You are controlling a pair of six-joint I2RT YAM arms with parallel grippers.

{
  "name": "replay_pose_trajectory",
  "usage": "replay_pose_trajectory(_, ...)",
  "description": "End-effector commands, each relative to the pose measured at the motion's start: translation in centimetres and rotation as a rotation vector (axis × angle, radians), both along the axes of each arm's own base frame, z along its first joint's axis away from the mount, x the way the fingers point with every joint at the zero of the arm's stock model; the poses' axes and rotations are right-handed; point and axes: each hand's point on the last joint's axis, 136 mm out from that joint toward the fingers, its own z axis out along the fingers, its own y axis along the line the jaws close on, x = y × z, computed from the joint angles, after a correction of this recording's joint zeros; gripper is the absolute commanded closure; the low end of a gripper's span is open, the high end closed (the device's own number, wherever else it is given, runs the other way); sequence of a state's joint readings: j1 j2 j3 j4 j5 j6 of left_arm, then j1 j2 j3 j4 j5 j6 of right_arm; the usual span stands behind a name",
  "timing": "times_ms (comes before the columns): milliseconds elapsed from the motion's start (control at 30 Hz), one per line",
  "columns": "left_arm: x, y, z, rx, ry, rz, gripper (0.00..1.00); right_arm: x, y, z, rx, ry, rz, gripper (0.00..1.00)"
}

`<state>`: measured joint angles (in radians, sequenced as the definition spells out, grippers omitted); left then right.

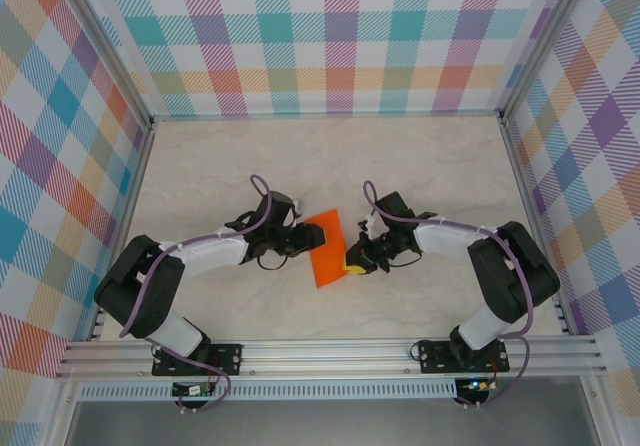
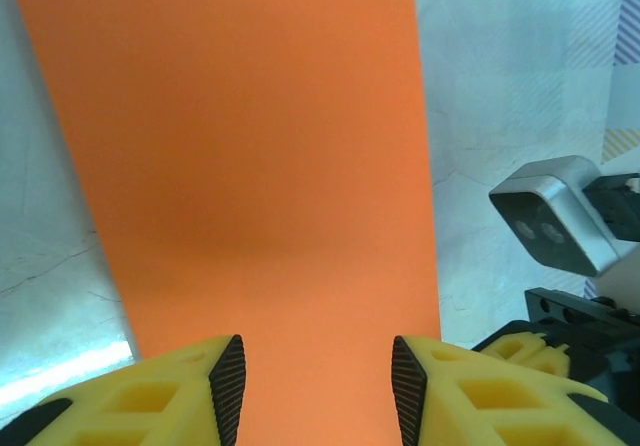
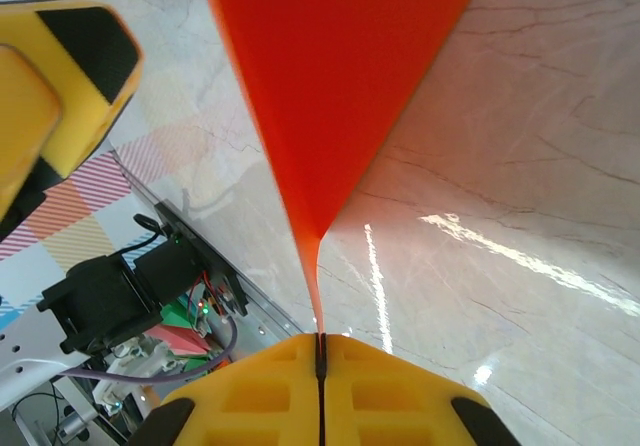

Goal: Fold a paper plane with a square sheet of paper (pick it up from the middle)
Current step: Third fold the triangle at the center of the table.

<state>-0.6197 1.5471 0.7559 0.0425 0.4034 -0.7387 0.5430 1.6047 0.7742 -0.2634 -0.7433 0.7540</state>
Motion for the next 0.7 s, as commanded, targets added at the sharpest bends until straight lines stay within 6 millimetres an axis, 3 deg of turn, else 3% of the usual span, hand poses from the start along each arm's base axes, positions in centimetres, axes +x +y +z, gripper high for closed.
replay_pose_trajectory(0, 0.0, -0.8, -0.3, -0.014, -0.013, -0.032, 0.55, 0.7, 0.7, 0.6, 0.031, -0.010, 0.007, 0.91)
replay_pose_trajectory(333, 0.4, -1.6, -2.8, 0.025, 0.021, -0.042, 0.60, 1.7, 1.0, -0.2, 0.017, 0.015, -0.051, 0.86)
replay_pose_trajectory(667, 0.2, -1.3, -4.1, 0.059, 0.039, -0.033, 0.61, 1.0, 0.0, -1.0, -0.041, 0.043, -0.091, 0.84)
